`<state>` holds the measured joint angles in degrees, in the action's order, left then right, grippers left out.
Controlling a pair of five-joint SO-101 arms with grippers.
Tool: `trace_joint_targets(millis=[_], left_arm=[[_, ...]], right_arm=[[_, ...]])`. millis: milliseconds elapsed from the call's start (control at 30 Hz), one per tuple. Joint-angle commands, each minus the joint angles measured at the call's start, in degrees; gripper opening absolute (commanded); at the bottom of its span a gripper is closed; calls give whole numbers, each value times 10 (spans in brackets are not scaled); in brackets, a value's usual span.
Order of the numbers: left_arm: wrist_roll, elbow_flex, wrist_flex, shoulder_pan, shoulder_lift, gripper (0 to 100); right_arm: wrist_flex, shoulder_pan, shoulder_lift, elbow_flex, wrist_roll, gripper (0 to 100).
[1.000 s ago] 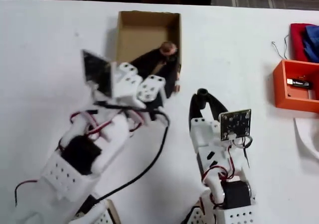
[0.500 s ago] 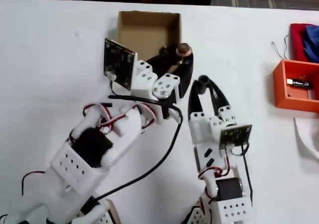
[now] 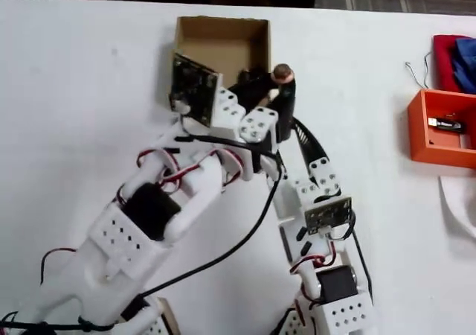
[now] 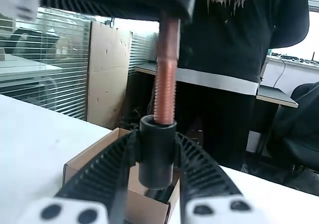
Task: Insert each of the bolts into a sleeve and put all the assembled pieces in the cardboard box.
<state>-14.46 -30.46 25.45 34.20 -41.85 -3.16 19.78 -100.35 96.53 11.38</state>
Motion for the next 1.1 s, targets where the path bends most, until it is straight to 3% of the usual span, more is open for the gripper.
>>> trace_joint_targets(millis=[0,333,500,1067], left_arm=[[48,36,-17,5,0,26],[57,30,-14,5,1,26],[56,21,-14,5,1,26],[60,-36,1,25,0,26]], right_arm=[[12,0,1,6,-2,21],[12,4,-1,6,-3,21],[12,0,-1,4,-77,20],[12,4,-1,-4,-77,20]])
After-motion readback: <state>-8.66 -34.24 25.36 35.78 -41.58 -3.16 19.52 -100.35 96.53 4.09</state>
